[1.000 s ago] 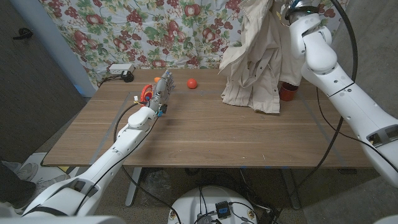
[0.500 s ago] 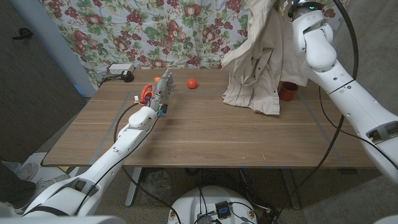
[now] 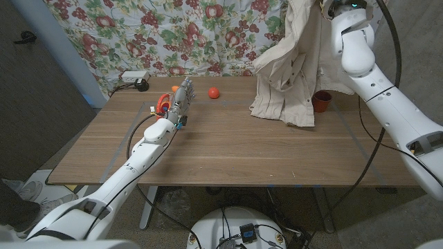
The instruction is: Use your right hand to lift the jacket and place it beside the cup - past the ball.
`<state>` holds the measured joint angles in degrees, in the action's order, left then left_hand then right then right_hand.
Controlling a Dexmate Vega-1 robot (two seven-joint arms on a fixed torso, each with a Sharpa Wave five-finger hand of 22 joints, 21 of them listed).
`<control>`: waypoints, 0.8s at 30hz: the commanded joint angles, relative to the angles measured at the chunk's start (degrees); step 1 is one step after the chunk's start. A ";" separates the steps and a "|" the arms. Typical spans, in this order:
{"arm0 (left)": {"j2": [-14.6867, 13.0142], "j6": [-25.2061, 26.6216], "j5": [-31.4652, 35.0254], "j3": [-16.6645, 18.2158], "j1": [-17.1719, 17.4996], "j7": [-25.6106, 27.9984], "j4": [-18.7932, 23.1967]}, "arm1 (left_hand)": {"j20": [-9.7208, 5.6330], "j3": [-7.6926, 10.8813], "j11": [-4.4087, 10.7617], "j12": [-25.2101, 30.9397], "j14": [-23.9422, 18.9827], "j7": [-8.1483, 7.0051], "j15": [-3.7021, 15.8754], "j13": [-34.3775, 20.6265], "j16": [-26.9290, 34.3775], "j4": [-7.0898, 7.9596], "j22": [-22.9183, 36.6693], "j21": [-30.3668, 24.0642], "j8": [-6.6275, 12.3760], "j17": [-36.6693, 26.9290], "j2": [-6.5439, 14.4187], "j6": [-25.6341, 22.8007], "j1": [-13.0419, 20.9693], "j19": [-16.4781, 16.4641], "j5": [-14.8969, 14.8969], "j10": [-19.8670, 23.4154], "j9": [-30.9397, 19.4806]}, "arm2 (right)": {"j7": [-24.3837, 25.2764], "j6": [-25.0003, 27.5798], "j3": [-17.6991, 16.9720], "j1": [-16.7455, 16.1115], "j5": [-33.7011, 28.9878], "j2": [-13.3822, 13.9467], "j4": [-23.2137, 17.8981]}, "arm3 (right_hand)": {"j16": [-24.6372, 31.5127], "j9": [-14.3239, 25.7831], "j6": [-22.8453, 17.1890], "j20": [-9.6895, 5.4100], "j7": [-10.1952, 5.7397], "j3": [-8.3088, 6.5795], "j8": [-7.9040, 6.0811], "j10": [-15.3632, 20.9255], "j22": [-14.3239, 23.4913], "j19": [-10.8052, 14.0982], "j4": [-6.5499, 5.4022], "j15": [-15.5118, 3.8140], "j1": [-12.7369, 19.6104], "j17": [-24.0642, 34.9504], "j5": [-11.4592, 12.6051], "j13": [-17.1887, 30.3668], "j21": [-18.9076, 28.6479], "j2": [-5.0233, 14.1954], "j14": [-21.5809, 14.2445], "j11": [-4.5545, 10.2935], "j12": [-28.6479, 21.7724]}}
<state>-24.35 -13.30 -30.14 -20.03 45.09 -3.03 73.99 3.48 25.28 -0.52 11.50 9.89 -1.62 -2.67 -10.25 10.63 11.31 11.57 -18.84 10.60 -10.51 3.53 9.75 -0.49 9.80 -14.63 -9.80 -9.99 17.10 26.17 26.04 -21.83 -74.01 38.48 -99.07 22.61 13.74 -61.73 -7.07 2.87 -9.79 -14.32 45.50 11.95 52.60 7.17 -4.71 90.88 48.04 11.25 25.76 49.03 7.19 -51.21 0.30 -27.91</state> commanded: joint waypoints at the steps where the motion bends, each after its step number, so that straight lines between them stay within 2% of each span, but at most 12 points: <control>1: 0.21 0.18 0.40 -0.14 0.50 0.96 0.89 | -0.03 -0.22 -0.24 -0.02 13.91 0.15 -0.15 -0.33 0.29 0.09 0.14 0.07 -0.03 -0.17 7.18 12.42 0.13 7.27 -0.22 -14.19 -0.29 | 1.66 3.83 -0.19 1.12 0.01 -0.35 2.26 | -0.03 0.23 -1.95 -6.20 1.43 0.21 -0.40 0.60 0.05 -0.27 0.03 -7.16 0.65 0.08 0.29 0.12 0.38 -0.06 -2.60 0.05 0.16; 10: 0.10 0.42 0.74 -0.17 1.03 1.71 1.78 | -0.11 -0.23 -0.23 -0.02 13.89 0.22 -0.16 -0.33 0.30 0.09 0.14 0.07 0.00 -0.17 7.18 12.35 0.13 7.23 -0.22 -14.21 -0.29 | 2.99 7.30 0.26 2.29 -0.23 -1.54 4.36 | -0.22 0.25 -2.03 -6.21 1.47 0.30 -0.33 0.79 -0.03 -0.31 0.05 -7.13 0.69 0.18 0.30 0.12 0.66 -0.13 -2.67 -0.11 0.21; 24: -0.05 0.81 0.77 0.13 2.20 2.86 3.38 | -0.09 -0.25 -0.32 -0.04 13.96 0.23 -0.13 -0.33 0.28 0.09 0.15 0.12 -0.03 -0.17 7.18 12.44 0.13 7.31 -0.22 -14.30 -0.29 | 3.81 8.74 1.96 5.00 0.79 -1.96 8.11 | -0.48 0.35 -2.01 -6.21 1.38 0.42 -0.20 0.80 -0.16 -0.41 0.03 -7.11 0.74 0.41 0.32 0.29 1.11 -0.14 -2.81 -0.10 0.31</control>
<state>-24.23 -12.76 -29.50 -20.13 46.39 -1.10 76.14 3.48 25.28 -0.52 11.50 9.90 -1.62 -2.67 -10.25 10.63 11.31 11.57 -18.84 10.60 -10.51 3.53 9.75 -0.49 9.80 -14.63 -9.80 -9.99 20.47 33.12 26.80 -18.73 -73.91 36.97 -93.65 22.23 14.00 -62.24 -7.08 3.19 -9.62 -14.27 46.13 11.66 52.60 7.34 -4.72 90.87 48.20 11.24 25.93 49.82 7.18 -51.21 0.31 -27.90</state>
